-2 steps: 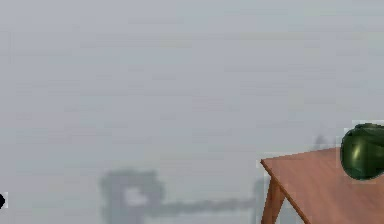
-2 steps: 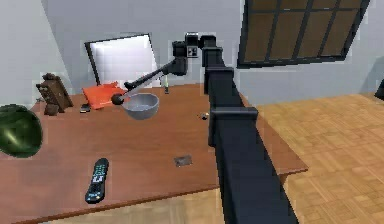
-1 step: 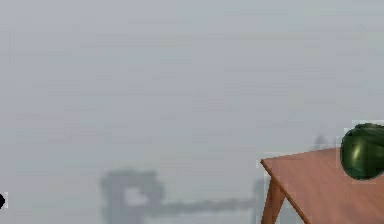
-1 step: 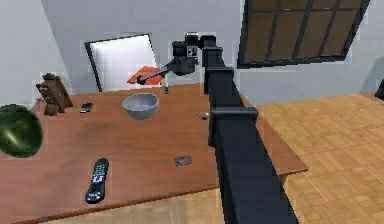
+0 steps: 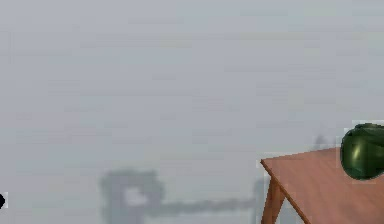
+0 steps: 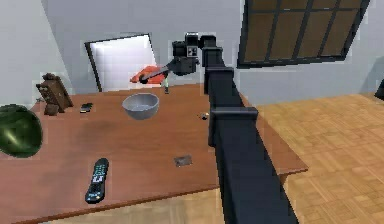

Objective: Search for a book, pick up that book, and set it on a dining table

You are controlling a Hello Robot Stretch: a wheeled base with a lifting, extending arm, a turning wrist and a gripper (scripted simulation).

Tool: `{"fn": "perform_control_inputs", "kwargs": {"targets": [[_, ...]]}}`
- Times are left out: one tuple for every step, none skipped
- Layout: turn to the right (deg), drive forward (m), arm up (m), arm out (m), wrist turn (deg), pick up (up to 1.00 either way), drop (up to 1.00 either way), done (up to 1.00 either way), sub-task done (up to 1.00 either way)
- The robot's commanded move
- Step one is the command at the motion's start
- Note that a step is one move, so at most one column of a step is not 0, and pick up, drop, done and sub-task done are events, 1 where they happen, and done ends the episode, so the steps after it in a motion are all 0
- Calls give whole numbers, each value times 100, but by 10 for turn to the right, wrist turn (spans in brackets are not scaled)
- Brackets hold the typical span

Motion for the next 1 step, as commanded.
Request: {"fn": "perform_control_inputs", "kwargs": {"targets": [[0, 0, -2, 0, 0, 0, 0, 0, 0]]}}
